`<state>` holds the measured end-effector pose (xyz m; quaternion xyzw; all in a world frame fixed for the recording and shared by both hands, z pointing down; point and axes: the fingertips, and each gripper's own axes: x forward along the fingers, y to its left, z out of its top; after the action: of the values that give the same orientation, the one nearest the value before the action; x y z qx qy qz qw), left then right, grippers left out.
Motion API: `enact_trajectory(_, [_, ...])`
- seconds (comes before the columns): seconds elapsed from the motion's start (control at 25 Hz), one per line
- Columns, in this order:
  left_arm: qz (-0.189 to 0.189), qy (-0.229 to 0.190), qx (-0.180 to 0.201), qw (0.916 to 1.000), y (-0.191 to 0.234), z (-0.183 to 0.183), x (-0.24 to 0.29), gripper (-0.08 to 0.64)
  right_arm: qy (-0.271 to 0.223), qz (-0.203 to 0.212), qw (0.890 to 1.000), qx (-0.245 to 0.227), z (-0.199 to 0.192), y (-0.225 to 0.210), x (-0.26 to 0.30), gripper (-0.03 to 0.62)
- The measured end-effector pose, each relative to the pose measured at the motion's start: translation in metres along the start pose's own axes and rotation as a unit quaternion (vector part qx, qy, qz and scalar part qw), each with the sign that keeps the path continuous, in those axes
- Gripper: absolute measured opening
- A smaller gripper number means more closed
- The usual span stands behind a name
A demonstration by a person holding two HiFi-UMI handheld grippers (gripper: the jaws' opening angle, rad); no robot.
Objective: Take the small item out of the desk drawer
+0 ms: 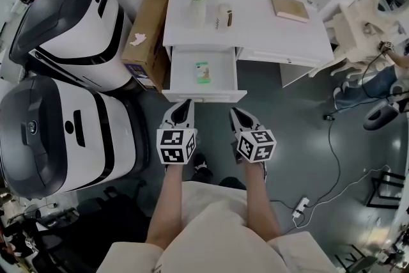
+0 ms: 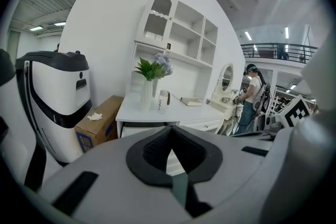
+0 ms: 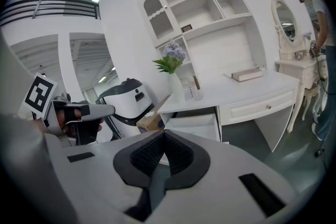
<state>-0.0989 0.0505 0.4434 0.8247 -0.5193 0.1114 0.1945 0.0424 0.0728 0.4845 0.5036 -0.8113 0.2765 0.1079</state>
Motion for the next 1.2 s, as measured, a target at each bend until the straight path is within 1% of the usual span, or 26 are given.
enact_trajectory(0.16, [-0.003,0.004,-0.005,1.0,0.014,0.008,0.022,0.017,0.006,-0.005,1.0,0.006,0.007,-0.01,0.018,0.025])
enact_trajectory(0.4, [0.001,0.015,-0.017,0.9997,0.02,0.005,0.053,0.017,0.02,-0.012,1.0,0.019,0.007,-0.038,0.039,0.025])
enact_trajectory(0.52, [0.011,0.021,-0.021,0.9995,0.029,0.003,0.071,0.017,0.036,-0.01,0.999,0.008,0.008,-0.05,0.058,0.025])
enact_trajectory(0.6, [0.022,0.019,-0.024,0.9993,0.038,0.009,0.087,0.017,0.044,-0.002,0.999,-0.011,0.017,-0.056,0.077,0.025])
enact_trajectory(0.72, [0.033,0.012,-0.015,0.9993,0.052,0.029,0.115,0.017,0.041,0.02,0.999,-0.029,0.044,-0.062,0.113,0.025])
enact_trajectory(0.92, [0.051,0.002,-0.013,0.9986,0.065,0.067,0.157,0.017,0.045,0.046,0.997,-0.04,0.084,-0.077,0.153,0.025])
enact_trajectory(1.0, [0.054,0.006,-0.013,0.9985,0.065,0.07,0.171,0.017,0.054,0.052,0.996,-0.043,0.086,-0.082,0.164,0.025])
enact_trajectory(1.2, [0.065,0.03,-0.018,0.9973,0.068,0.057,0.199,0.017,0.074,0.064,0.994,-0.048,0.087,-0.094,0.183,0.025])
